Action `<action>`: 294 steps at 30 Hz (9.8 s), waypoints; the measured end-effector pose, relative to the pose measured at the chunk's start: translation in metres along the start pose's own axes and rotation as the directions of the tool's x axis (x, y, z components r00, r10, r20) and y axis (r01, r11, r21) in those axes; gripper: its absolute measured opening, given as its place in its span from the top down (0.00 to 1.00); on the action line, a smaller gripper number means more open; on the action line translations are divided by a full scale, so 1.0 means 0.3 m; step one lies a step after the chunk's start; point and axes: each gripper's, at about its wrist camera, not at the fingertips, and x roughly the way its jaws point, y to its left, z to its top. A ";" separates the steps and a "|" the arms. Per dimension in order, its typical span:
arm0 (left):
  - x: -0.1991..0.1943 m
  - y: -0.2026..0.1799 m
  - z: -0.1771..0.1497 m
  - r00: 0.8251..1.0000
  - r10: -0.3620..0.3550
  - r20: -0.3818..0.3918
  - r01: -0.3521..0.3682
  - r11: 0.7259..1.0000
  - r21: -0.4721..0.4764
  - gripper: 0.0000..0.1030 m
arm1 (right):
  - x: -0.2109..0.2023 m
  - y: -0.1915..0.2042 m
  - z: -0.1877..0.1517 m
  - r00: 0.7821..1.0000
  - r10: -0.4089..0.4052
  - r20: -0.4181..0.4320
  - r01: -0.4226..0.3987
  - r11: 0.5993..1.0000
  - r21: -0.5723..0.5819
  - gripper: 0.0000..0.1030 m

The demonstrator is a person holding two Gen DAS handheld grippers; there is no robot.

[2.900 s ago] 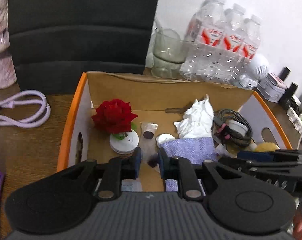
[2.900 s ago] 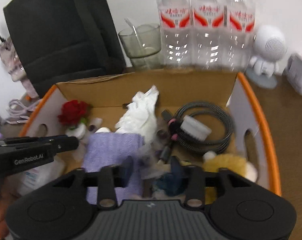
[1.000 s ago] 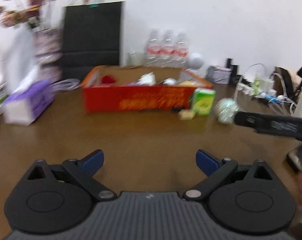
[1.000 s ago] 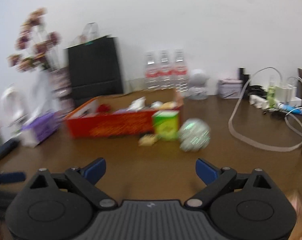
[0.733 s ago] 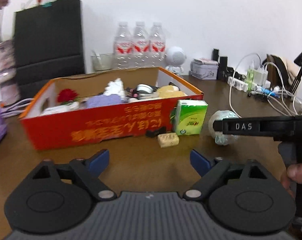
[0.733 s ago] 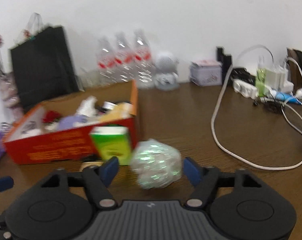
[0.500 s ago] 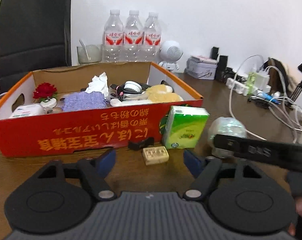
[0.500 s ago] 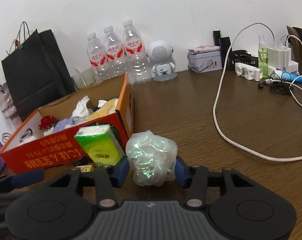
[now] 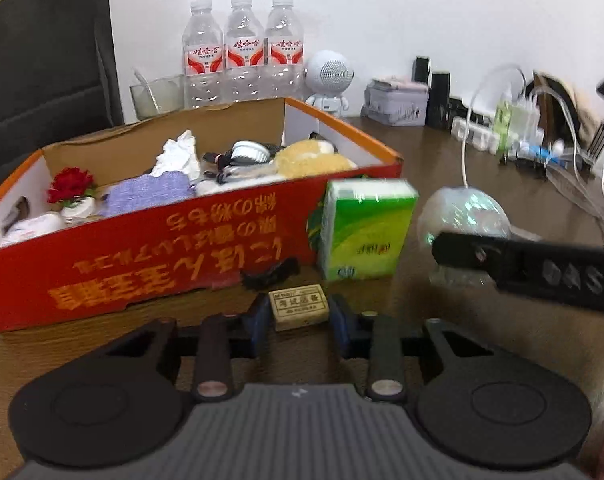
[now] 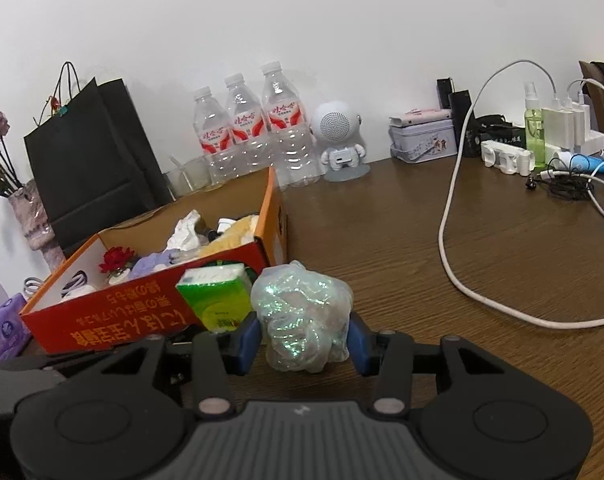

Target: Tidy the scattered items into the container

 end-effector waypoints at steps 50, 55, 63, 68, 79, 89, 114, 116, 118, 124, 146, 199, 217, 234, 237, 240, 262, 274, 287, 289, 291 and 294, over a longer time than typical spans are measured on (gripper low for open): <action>-0.570 0.316 -0.101 0.944 0.148 0.296 -0.085 0.972 -0.218 0.68 | -0.434 0.430 -0.128 0.951 0.291 0.108 -0.246 0.918 -0.311 0.59; -0.283 0.466 0.183 0.983 0.075 0.170 -0.036 0.974 -0.222 0.68 | -0.132 0.454 0.172 0.961 0.275 0.024 -0.262 0.936 -0.235 0.59; 0.102 0.607 0.314 0.980 0.030 -0.198 -0.081 0.963 -0.256 0.68 | 0.392 0.480 0.426 0.913 0.131 -0.387 -0.227 0.951 -0.213 0.59; 0.172 0.572 0.347 0.960 0.061 -0.274 -0.101 0.986 -0.131 0.50 | 0.611 0.470 0.380 0.805 0.088 -0.587 -0.218 0.963 -0.155 0.60; 0.108 0.639 0.437 0.930 0.000 -0.368 -0.112 0.952 -0.284 0.38 | 0.558 0.439 0.441 0.776 0.105 -0.621 -0.209 0.973 -0.097 0.22; -0.191 0.662 0.523 0.918 0.083 -0.387 -0.231 0.906 -0.354 0.08 | 0.216 0.427 0.669 0.883 -0.002 -0.469 -0.099 0.976 -0.192 0.13; -0.734 0.208 -0.073 0.867 0.364 0.339 -0.283 0.922 -0.266 0.00 | -0.395 0.406 0.123 0.979 0.073 0.191 -0.023 0.967 -0.253 0.01; -0.766 0.167 -0.215 0.855 0.387 0.344 -0.298 0.911 -0.284 0.00 | -0.460 0.374 -0.025 0.972 0.085 0.219 -0.030 0.970 -0.242 0.00; -0.781 0.152 -0.324 0.875 0.379 0.302 -0.290 0.909 -0.300 0.00 | -0.505 0.336 -0.164 0.974 0.080 0.212 -0.028 0.971 -0.236 0.00; -0.745 0.157 -0.443 0.930 0.320 0.183 -0.261 0.922 -0.285 0.00 | -0.521 0.290 -0.370 0.996 0.065 0.055 -0.051 0.975 -0.218 0.00; -0.123 0.131 -0.022 0.995 0.061 0.078 -0.038 0.963 -0.267 0.40 | 0.030 0.130 -0.013 0.998 0.000 0.063 -0.002 0.999 0.042 0.56; -0.954 0.094 -0.548 0.844 0.343 0.412 -0.226 0.924 -0.307 0.90 | -0.661 0.388 -0.381 0.931 0.273 0.243 -0.168 0.911 -0.377 0.56; -0.896 0.230 -0.384 0.876 0.221 0.429 -0.085 0.946 -0.314 0.90 | -0.724 0.346 -0.399 0.933 0.296 0.204 -0.219 0.919 -0.328 0.56; 0.049 0.511 0.231 0.995 0.058 -0.080 -0.077 0.961 -0.264 0.89 | 0.377 0.455 0.379 0.885 0.273 -0.379 -0.296 0.955 -0.004 0.58; 0.086 0.525 0.194 0.994 0.039 -0.097 -0.060 0.972 -0.227 0.78 | 0.522 0.453 0.329 0.864 0.189 -0.466 -0.221 0.975 -0.014 0.58; 0.093 0.562 0.183 0.993 -0.013 -0.117 -0.016 0.970 -0.243 0.75 | 0.560 0.494 0.256 0.857 0.136 -0.496 -0.205 0.975 -0.086 0.62; -0.320 0.593 0.478 0.964 0.137 -0.228 -0.210 0.919 -0.335 0.01 | 0.090 0.453 0.614 0.910 -0.033 -0.414 -0.068 0.972 -0.227 0.09; -0.610 0.392 0.161 0.925 0.279 0.257 -0.205 0.938 -0.280 0.00 | -0.248 0.452 0.302 0.986 0.125 0.111 -0.087 0.950 -0.301 0.00; -0.803 0.187 -0.480 0.960 0.246 0.132 -0.190 0.924 -0.333 0.00 | -0.562 0.286 -0.257 0.986 0.162 0.038 -0.149 0.962 -0.230 0.00; -0.819 0.162 -0.526 0.964 0.240 0.114 -0.192 0.927 -0.322 0.00 | -0.610 0.256 -0.339 0.990 0.140 0.031 -0.129 0.966 -0.224 0.00; -0.806 0.156 -0.531 0.965 0.242 0.102 -0.203 0.933 -0.296 0.00 | -0.624 0.240 -0.392 0.994 0.112 0.014 -0.106 0.968 -0.226 0.00; -0.747 0.182 -0.491 0.967 0.246 0.073 -0.218 0.937 -0.272 0.00 | -0.576 0.234 -0.407 0.996 0.082 -0.020 -0.084 0.970 -0.228 0.00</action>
